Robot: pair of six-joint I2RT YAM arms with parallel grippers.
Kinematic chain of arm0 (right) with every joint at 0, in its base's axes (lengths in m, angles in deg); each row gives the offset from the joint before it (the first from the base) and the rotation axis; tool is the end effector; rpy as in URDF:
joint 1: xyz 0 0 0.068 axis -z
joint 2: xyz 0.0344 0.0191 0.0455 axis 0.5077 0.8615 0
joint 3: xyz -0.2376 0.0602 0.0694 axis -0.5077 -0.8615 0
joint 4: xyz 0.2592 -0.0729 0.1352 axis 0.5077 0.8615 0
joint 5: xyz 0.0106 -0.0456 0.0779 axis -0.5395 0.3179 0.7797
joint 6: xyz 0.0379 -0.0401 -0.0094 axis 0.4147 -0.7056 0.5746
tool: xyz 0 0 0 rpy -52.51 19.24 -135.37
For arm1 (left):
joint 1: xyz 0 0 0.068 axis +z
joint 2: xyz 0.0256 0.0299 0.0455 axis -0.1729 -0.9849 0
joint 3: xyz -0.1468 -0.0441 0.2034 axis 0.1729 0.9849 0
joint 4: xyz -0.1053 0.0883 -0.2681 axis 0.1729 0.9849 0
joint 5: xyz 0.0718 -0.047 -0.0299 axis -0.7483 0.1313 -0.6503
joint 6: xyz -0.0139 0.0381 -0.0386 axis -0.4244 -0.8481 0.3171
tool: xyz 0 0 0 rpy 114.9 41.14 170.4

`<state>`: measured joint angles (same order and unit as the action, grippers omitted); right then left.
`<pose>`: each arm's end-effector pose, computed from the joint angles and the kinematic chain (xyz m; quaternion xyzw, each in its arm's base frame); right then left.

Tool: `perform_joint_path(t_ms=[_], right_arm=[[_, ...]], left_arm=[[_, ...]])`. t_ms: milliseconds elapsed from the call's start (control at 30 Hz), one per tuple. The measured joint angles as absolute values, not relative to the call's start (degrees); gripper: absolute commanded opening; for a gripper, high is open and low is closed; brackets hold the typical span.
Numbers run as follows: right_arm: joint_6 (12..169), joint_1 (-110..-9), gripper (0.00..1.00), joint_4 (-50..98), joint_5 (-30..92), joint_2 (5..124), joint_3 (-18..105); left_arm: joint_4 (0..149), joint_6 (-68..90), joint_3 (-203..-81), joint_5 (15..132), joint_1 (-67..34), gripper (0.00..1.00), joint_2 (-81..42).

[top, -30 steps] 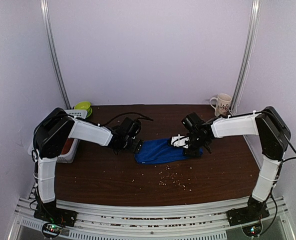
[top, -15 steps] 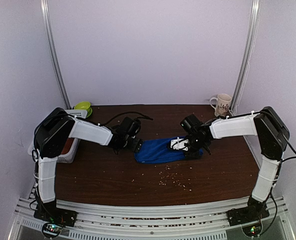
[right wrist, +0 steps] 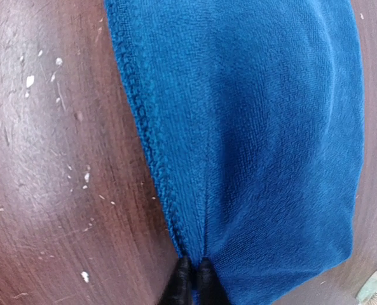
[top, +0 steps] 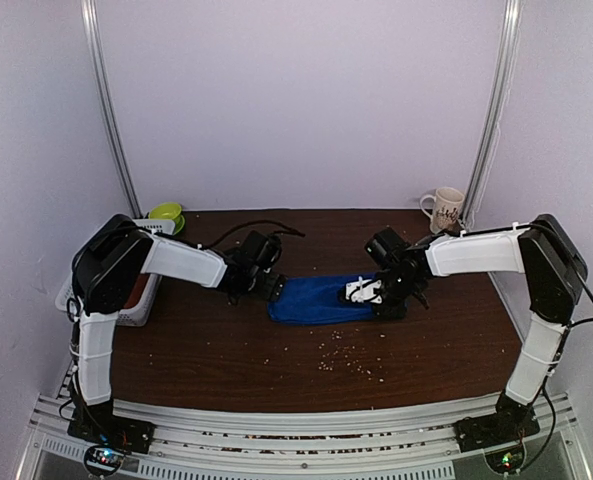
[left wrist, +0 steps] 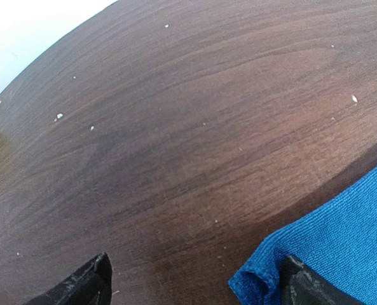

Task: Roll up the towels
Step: Smooth out the towel at the center of the board.

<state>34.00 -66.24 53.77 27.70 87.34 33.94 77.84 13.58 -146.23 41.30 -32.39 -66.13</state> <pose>0.3096 0.2263 0.1188 -0.6726 0.7150 0.0133 0.1904 0.3568 -0.3040 0.0776 0.1475 0.9018 0.0015 0.4063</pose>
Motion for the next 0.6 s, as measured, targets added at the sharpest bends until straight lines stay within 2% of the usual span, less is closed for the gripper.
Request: perform_joint_path(t_ms=[200, 300, 467, 600], right_arm=[[33.76, -66.21, 0.51, 55.91, 28.93, 87.29, 34.04], [33.74, -65.78, 0.61, 57.37, 30.98, 86.2, 34.2], [34.68, -62.61, 0.68, 59.62, 35.81, 82.27, 36.69], [37.76, -58.28, 0.64, 59.21, 39.16, 79.97, 39.42]], left_arm=[[78.43, 13.56, -146.62, 41.16, -32.24, 0.98, -66.15], [79.78, 13.56, -146.64, 41.16, -32.24, 0.98, -65.41], [82.88, 13.34, -146.64, 40.36, -32.09, 0.98, -61.48], [83.65, 13.23, -146.69, 38.98, -31.82, 0.98, -57.39]])
